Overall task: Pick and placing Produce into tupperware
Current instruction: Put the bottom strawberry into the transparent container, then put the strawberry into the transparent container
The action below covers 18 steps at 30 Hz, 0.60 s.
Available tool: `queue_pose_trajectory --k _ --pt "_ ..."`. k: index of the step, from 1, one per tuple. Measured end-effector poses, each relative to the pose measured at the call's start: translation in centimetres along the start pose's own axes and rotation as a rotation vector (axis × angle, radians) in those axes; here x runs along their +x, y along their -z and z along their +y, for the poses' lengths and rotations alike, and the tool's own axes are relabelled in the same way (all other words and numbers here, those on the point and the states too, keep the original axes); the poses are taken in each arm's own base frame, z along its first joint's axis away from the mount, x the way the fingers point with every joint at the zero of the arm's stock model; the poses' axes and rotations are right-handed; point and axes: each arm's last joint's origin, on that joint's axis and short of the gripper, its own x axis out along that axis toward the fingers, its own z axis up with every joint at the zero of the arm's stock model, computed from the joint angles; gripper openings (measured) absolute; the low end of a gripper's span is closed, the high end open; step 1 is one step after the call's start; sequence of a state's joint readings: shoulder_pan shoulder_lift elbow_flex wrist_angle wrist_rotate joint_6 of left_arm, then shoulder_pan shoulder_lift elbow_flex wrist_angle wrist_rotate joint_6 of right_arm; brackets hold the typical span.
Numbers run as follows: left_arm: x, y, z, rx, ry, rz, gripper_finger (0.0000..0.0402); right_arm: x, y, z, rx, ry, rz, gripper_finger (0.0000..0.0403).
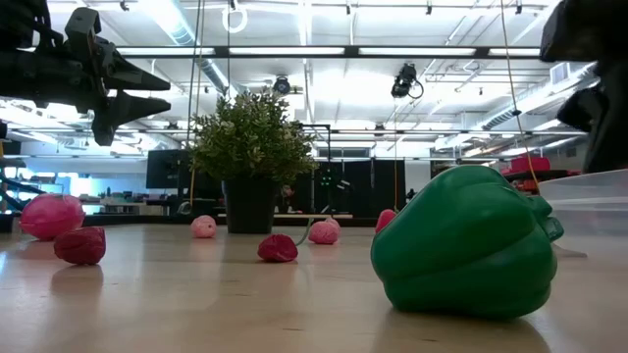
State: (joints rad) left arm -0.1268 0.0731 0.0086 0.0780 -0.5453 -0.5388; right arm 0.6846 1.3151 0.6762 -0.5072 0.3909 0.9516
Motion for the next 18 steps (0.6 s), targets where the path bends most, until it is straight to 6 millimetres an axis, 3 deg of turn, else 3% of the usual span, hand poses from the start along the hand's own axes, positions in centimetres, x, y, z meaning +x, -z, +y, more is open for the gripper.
queue_pose_trajectory --k 8,18 --pt "0.0 0.0 0.0 0.007 0.001 -0.001 0.0172 2.9 0.5 1.1 -0.137 0.020 0.011 0.0042" --pt "0.0 0.0 0.0 0.011 0.000 0.001 0.0172 1.9 -1.3 1.4 -0.160 -0.004 -0.070 0.0084"
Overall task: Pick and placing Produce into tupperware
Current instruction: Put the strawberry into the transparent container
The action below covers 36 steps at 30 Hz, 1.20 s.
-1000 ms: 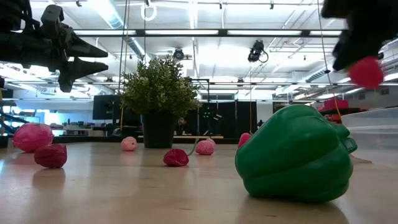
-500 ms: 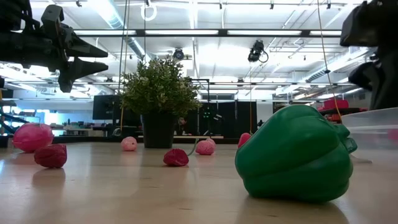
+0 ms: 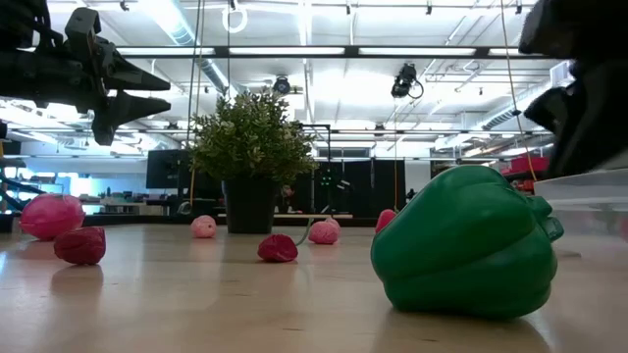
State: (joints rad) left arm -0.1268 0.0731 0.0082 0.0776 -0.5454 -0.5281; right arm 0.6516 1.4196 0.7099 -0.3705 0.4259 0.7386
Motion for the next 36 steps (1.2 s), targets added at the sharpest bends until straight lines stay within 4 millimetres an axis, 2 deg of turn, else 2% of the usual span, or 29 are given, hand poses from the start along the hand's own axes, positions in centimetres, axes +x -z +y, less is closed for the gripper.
queue_pose_trajectory --k 5,11,15,19,24,30,36 --pt "0.0 -0.1 0.0 -0.002 0.001 -0.005 0.0172 -1.8 -2.3 0.3 -0.067 0.057 -0.163 0.0089" --pt "0.0 -0.1 0.0 -0.003 0.002 -0.007 0.0172 -4.2 -6.0 1.7 -0.237 0.099 -0.310 0.0089" --pt "0.0 -0.1 0.0 0.118 0.004 -0.013 0.0172 -5.3 -7.8 2.6 -0.322 0.124 -0.362 0.0087" --pt "0.0 -0.3 -0.1 0.272 0.010 -0.031 0.0172 -6.1 -8.8 2.9 -0.301 0.113 -0.395 0.0083" --pt "0.0 -0.7 -0.4 0.293 0.024 -0.071 0.0172 -6.1 -9.0 3.1 -0.282 0.067 -0.396 0.0078" --pt "-0.1 -1.2 -0.6 0.254 0.044 -0.124 0.0172 -5.3 -10.0 1.6 -0.233 0.093 -0.379 0.0090" --pt "-0.1 -1.3 -0.7 0.235 0.049 -0.132 0.0172 -3.4 -12.0 -1.9 -0.183 0.085 -0.295 0.0145"
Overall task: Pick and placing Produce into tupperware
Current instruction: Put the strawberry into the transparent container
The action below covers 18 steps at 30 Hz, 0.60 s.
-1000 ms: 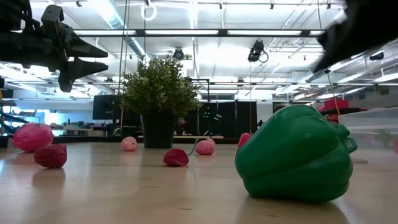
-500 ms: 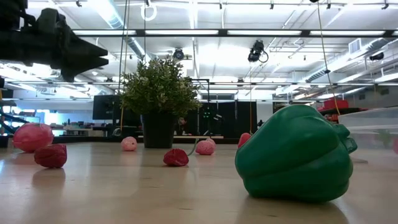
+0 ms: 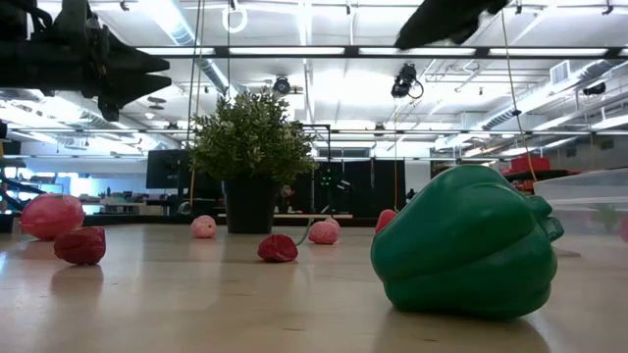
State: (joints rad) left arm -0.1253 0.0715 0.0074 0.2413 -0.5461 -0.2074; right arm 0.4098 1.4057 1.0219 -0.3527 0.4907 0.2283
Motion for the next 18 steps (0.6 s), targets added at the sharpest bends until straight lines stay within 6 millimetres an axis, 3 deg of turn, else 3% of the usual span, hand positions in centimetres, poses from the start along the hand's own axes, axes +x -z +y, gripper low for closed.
queue_pose_trajectory --k 8,12,18 --pt "0.0 0.0 0.0 -0.014 0.000 0.000 0.0172 4.0 1.7 -6.5 0.107 0.236 0.251 0.0211" --pt "0.0 0.0 0.0 -0.014 0.000 0.000 0.0172 5.5 3.0 -9.5 0.208 0.346 0.372 0.0213" --pt "0.0 0.0 0.0 -0.013 0.000 0.002 0.0172 7.9 4.5 -12.0 0.195 0.378 0.485 0.0206"
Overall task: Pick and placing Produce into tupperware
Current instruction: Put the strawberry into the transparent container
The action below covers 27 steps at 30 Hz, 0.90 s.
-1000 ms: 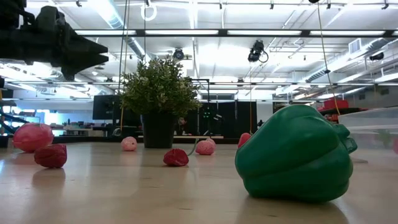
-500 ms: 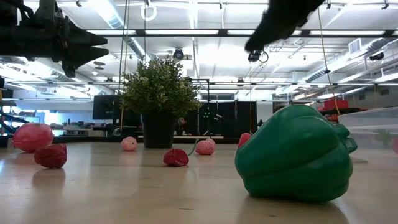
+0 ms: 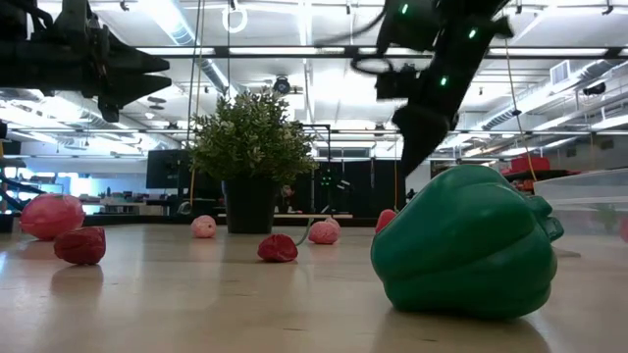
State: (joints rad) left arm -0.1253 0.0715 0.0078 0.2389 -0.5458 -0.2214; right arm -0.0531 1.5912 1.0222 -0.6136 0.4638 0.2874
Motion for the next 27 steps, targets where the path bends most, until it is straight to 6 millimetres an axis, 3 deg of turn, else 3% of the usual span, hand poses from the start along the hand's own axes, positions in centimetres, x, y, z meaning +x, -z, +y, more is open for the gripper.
queue_pose_trajectory --k 8,20,27 --pt "0.0 0.0 0.0 0.000 0.000 0.000 0.0172 3.7 0.4 0.0 -0.019 -0.013 0.117 0.0204" --pt "0.0 0.0 0.0 0.014 0.000 0.001 0.0172 5.1 0.5 0.0 -0.056 -0.005 0.141 0.0199" --pt "0.0 0.0 0.0 0.033 0.000 0.001 0.0172 6.8 1.0 0.8 -0.093 -0.003 0.178 0.0156"
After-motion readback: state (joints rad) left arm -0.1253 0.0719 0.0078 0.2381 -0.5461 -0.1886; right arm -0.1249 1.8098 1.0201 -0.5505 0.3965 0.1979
